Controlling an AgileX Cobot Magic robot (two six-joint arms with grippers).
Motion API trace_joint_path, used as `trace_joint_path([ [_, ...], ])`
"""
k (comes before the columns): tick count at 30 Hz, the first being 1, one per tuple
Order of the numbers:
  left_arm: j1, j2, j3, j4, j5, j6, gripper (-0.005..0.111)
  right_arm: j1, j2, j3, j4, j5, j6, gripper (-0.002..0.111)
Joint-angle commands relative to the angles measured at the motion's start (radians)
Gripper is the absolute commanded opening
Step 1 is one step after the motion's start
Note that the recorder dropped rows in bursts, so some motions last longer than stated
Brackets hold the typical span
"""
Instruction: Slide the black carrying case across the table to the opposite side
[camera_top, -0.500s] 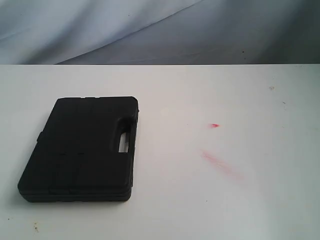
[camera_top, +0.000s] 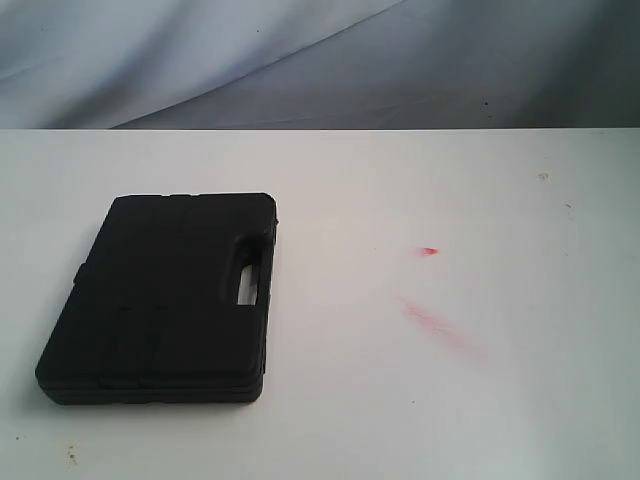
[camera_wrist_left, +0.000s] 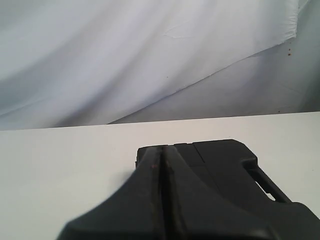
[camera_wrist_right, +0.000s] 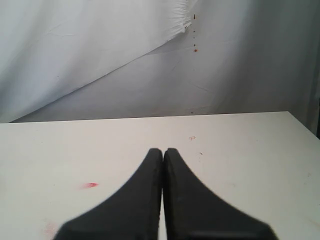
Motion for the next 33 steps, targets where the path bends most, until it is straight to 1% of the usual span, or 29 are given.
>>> trace_joint_path([
  [1, -0.005, -0.004, 0.004, -0.008, -0.006, 0.008, 0.0, -0.007, -0.002, 0.003, 0.003, -0.008, -0.006, 0.0],
  [4, -0.005, -0.004, 0.004, -0.008, -0.093, 0.0, 0.0, -0.007, -0.002, 0.003, 0.003, -0.008, -0.006, 0.0],
  [5, -0.005, -0.004, 0.004, -0.008, -0.113, -0.037, 0.0, -0.007, -0.002, 0.003, 0.003, -0.008, -0.006, 0.0],
  [8, -0.005, -0.004, -0.033, -0.008, -0.084, -0.101, 0.0, -0.007, -0.002, 0.003, 0.003, -0.008, -0.006, 0.0],
  [13, -0.005, -0.004, -0.134, -0.013, -0.058, -0.116, 0.0, -0.007, -0.002, 0.003, 0.003, -0.008, -0.006, 0.0],
  [15, -0.005, -0.004, -0.176, -0.082, -0.056, -0.182, 0.0, -0.007, -0.002, 0.003, 0.003, -0.008, -0.006, 0.0],
  [17, -0.005, -0.004, -0.21, -0.125, -0.04, -0.184, 0.0, -0.007, -0.002, 0.003, 0.003, -0.008, -0.006, 0.0],
  [23, -0.005, -0.004, -0.305, -0.199, 0.109, -0.182, 0.0, -0.007, -0.002, 0.003, 0.003, -0.008, -0.006, 0.0],
  [25, -0.005, -0.004, -0.318, -0.218, 0.113, -0.182, 0.0, -0.007, -0.002, 0.003, 0.003, -0.008, -0.006, 0.0],
  [30, -0.005, -0.004, -0.339, -0.218, 0.156, -0.177, 0.0, -0.007, -0.002, 0.003, 0.003, -0.008, -0.006, 0.0],
  [33, -0.005, -0.004, -0.339, -0.21, 0.156, -0.163, 0.0, -0.007, -0.002, 0.003, 0.003, -0.008, -0.006, 0.0],
])
